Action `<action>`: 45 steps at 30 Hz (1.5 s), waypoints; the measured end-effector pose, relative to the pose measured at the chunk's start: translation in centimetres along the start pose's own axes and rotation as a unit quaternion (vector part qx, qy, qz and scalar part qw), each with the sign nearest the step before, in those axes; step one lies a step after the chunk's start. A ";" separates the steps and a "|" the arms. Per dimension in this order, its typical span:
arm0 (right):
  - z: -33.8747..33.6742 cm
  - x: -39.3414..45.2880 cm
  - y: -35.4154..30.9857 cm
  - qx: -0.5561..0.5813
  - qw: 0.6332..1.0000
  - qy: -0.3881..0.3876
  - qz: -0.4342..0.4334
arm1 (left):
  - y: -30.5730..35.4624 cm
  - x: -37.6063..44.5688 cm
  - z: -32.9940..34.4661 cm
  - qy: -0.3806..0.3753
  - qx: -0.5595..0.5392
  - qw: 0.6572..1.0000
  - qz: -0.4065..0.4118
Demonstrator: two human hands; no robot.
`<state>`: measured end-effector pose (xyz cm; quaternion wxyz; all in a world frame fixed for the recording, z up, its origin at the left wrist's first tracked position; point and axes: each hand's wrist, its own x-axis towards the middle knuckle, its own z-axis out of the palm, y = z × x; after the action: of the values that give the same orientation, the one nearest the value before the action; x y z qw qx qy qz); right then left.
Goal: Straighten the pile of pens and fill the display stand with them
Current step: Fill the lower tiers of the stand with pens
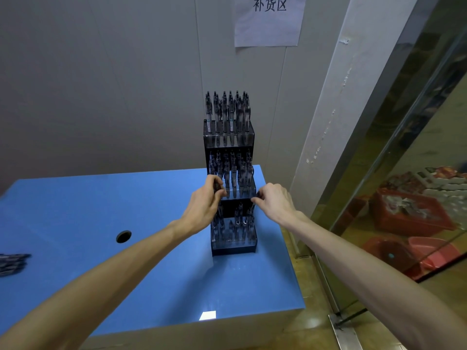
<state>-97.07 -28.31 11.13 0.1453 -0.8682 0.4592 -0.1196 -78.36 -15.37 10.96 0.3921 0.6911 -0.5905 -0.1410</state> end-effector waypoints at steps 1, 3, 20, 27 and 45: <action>0.0 -0.1 0.0 -0.003 1.000 -0.001 0.001 | 0.0 0.0 0.0 -0.002 -0.001 1.000 -0.001; 0.4 -0.1 0.2 -0.002 1.000 -0.011 0.002 | 0.0 0.0 0.0 -0.002 -0.003 1.000 -0.002; 1.3 -0.6 -2.1 -0.048 0.998 -0.020 0.028 | -0.1 0.3 -1.2 0.008 0.005 1.000 0.006; 0.6 -1.5 -5.2 0.151 0.986 -0.044 -0.053 | 1.2 0.8 -1.2 0.023 -0.004 1.000 0.003; 0.7 -1.7 -3.6 0.133 0.990 0.029 -0.042 | 0.0 0.1 -2.6 -0.019 0.031 0.998 0.046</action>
<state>-95.02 -24.87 11.67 0.2409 -0.8558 0.4067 -0.2101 -76.65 -14.47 12.70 0.3652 0.6723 -0.6330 -0.1182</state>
